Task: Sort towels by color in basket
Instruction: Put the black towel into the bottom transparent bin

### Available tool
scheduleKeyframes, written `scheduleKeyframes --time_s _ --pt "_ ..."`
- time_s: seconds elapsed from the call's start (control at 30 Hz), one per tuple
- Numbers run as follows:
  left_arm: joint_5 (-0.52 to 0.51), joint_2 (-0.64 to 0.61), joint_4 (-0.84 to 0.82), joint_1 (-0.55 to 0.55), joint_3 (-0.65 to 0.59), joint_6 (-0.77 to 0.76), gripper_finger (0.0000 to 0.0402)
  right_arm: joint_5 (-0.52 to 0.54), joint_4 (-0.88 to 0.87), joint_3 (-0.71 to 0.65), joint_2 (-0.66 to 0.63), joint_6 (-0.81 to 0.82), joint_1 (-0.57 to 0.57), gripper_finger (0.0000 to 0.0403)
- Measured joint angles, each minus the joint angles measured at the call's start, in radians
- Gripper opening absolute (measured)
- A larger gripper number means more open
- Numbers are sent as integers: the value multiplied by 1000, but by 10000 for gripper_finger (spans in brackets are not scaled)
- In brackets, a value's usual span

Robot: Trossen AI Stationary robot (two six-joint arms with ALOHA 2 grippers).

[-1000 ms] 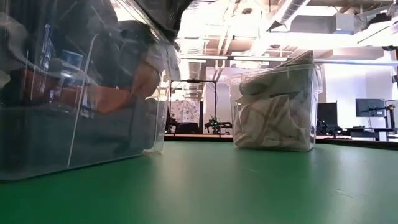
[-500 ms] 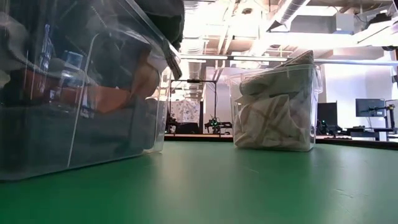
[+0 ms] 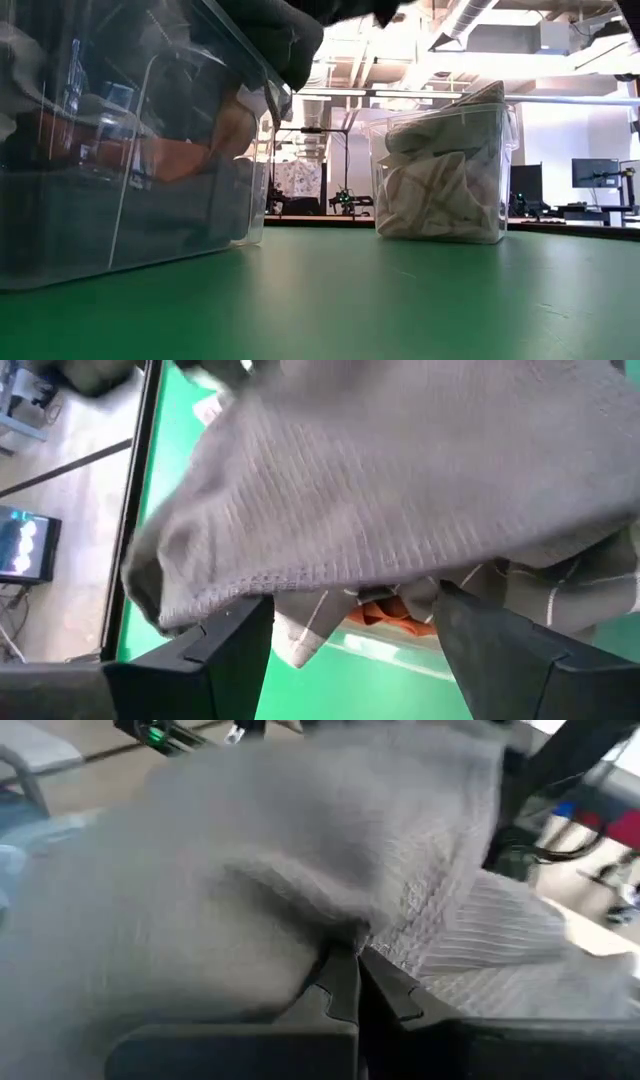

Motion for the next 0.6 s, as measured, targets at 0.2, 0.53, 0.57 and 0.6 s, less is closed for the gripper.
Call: scheduleKeyframes --time_s 0.2,0.53,0.57,0.6 --pt "0 0 9 0 0 -4 264 -10 62 53 150 113 -25 26" --pt "-19 0 47 2 0 34 264 -105 -16 175 241 238 -29 30" --pt "-23 0 63 3 0 47 264 -105 -21 176 241 238 -27 32" --pt "-23 0 79 3 0 60 264 -105 -29 176 238 238 -25 35"
